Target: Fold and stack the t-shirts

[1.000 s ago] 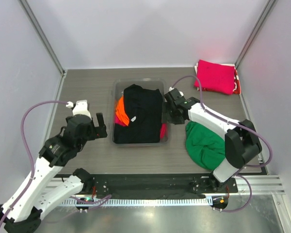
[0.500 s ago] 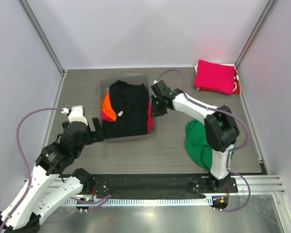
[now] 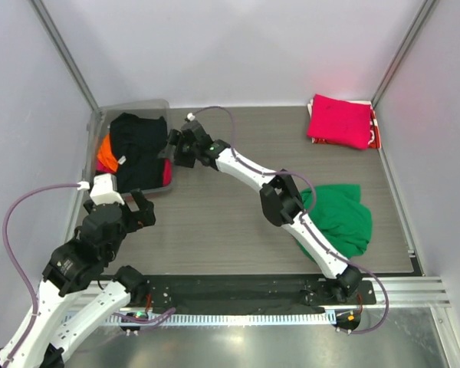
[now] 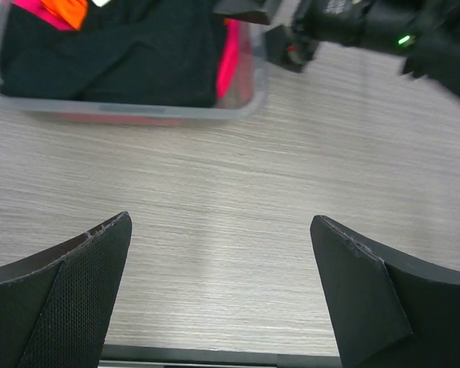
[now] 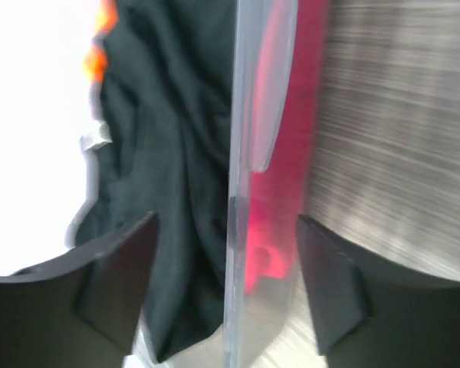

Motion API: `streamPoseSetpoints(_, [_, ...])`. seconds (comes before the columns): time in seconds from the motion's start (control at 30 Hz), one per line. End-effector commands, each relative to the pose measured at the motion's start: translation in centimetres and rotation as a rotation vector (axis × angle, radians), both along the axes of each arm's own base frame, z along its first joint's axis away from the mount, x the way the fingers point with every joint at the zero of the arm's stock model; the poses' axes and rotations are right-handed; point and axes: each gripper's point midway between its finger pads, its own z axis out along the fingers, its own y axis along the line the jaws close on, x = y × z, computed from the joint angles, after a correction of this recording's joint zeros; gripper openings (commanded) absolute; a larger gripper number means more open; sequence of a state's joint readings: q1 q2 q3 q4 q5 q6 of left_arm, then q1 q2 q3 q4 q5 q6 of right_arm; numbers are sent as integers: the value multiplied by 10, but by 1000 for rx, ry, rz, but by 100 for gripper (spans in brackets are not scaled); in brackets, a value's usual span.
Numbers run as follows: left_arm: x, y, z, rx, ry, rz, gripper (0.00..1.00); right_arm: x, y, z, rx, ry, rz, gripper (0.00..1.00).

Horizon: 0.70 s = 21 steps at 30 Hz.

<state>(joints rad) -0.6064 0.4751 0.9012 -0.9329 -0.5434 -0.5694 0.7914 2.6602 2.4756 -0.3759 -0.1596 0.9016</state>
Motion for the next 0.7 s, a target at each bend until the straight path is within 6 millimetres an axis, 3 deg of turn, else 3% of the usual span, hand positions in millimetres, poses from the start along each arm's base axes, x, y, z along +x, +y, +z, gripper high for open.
streamPoseSetpoints(0.0, [3, 7, 9, -27, -49, 55, 100, 7, 50, 110, 502, -117, 65, 84])
streamPoseSetpoints(0.1, [2, 8, 8, -27, -50, 59, 100, -6, 52, 131, 573, -112, 133, 91])
streamPoseSetpoints(0.13, [3, 8, 8, -25, -48, 59, 100, -13, 47, 152, 567, -151, 164, 91])
streamPoseSetpoints(0.17, [3, 7, 7, -26, -43, 55, 100, -13, 39, 158, 557, -156, 173, 96])
streamPoseSetpoints(0.2, [3, 6, 6, -22, -39, 52, 100, -14, 29, 133, 498, -118, 170, 97])
streamPoseSetpoints(0.23, [5, 2, 7, -26, -38, 34, 100, -17, 18, 139, 463, -152, 185, 99])
streamPoseSetpoints(0.27, [8, -3, 3, -13, -18, 13, 100, -19, -1, 175, 454, -212, 176, 100])
streamPoseSetpoints(0.3, [11, -9, 2, -8, -5, -11, 100, -12, -26, 151, 356, -167, 131, 100])
streamPoseSetpoints(0.37, [18, -21, -1, 6, 30, -48, 100, -3, -63, 152, 239, -217, 102, 100])
streamPoseSetpoints(0.4, [30, -29, -3, 28, 64, -46, 100, 0, -99, 162, 177, -198, 60, 100])
streamPoseSetpoints(0.43, [36, -33, -4, 33, 78, -42, 100, 4, -119, 163, 127, -205, 34, 100])
streamPoseSetpoints(0.47, [44, -38, 5, 27, 70, -40, 100, -1, -142, 157, 47, -193, 26, 100])
streamPoseSetpoints(0.5, [57, -49, -6, 56, 124, -47, 100, -8, -168, 169, 10, -206, 0, 100])
streamPoseSetpoints(0.57, [81, -72, 4, 31, 104, -86, 100, -4, -220, 173, -86, -219, -102, 100])
streamPoseSetpoints(0.6, [97, -87, -11, 56, 155, -102, 100, -22, -249, 177, -150, -227, -125, 100])
streamPoseSetpoints(0.67, [124, -116, -5, 29, 156, -147, 100, -28, -295, 175, -249, -238, -221, 100])
